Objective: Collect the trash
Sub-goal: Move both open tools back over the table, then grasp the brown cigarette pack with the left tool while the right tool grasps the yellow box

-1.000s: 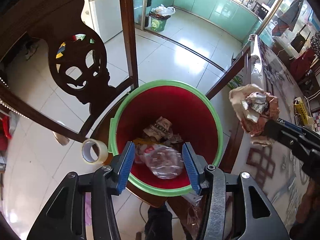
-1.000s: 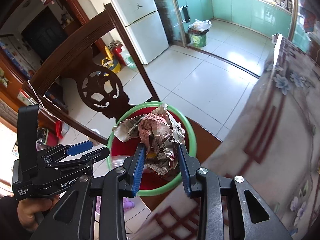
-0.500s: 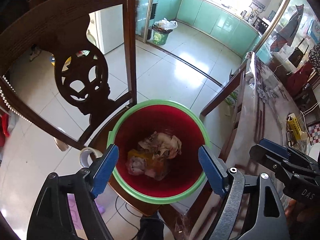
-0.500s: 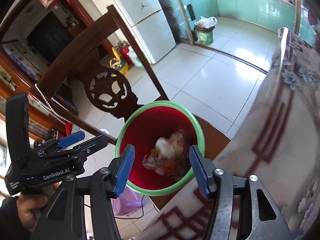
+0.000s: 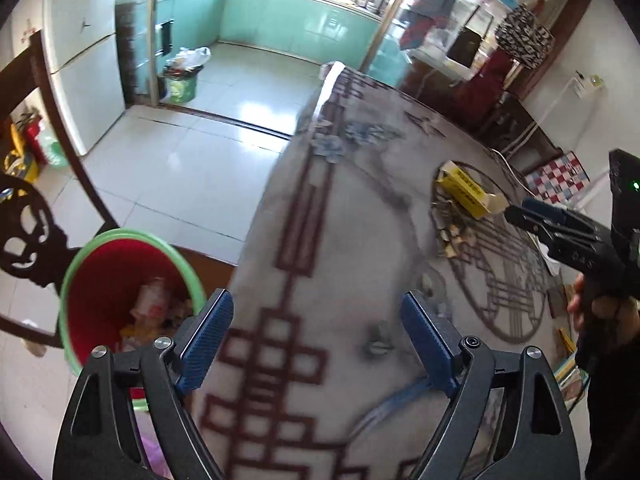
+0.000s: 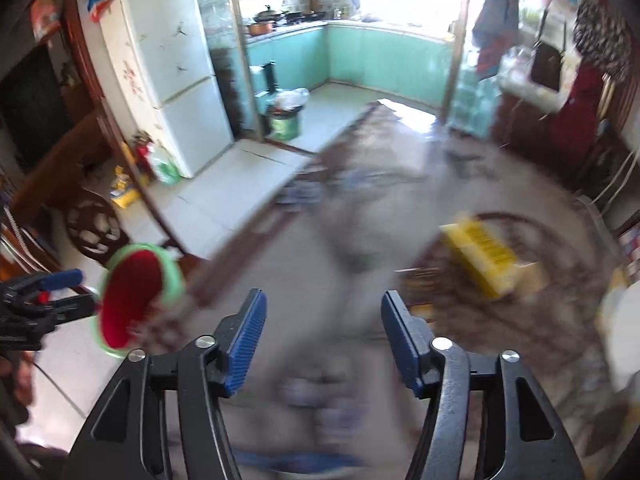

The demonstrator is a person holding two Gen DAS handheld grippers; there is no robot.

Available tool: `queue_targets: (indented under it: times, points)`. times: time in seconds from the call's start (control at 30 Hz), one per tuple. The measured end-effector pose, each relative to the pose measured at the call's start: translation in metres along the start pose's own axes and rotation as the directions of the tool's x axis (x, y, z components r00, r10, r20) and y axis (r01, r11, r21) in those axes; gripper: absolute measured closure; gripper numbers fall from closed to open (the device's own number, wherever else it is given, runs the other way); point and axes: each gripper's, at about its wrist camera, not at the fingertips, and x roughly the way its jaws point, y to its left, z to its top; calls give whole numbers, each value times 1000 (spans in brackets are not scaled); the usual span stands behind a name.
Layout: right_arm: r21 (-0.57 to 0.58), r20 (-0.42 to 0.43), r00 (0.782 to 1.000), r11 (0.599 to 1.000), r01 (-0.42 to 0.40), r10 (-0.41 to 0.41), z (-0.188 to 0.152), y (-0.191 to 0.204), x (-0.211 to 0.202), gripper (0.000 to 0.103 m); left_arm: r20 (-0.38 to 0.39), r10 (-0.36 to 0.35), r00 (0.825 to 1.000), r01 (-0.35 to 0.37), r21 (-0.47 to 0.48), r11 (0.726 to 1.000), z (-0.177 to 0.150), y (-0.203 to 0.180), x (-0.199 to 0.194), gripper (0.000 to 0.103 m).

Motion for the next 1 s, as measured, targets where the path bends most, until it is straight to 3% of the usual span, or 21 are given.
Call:
queue_targets:
  times: [0.1, 0.3, 0.5, 0.73, 0.77, 0.83, 1.0]
  points:
    - [-115, -54, 994, 990, 87, -94, 8, -73, 21, 36, -42, -64, 997, 64, 19, 998, 4, -51, 24, 17]
    - [-177, -129, 990, 984, 33, -57, 16, -157, 76, 36, -98, -61, 993, 67, 61, 996, 10, -131, 65, 17]
    - [-209, -218, 975, 973, -99, 52, 16, -169, 133, 36, -134, 9, 991, 2, 80, 997, 20, -169, 98, 17]
    - [-195, -275, 957, 969, -149, 92, 15, -168, 173, 37, -159, 95, 983, -80, 100, 992, 45, -197, 148, 17]
    - [-178, -274, 955, 969, -168, 115, 14, -170, 175, 50, -167, 105, 980, -89, 100, 991, 48, -198, 157, 17]
    - [-143, -254, 958, 974, -174, 134, 13, -175, 174, 59, -185, 121, 975, -104, 102, 989, 52, -202, 172, 17]
    - [31, -167, 977, 991, -128, 131, 3, -201, 145, 63, -233, 173, 957, -151, 111, 982, 55, -203, 210, 17]
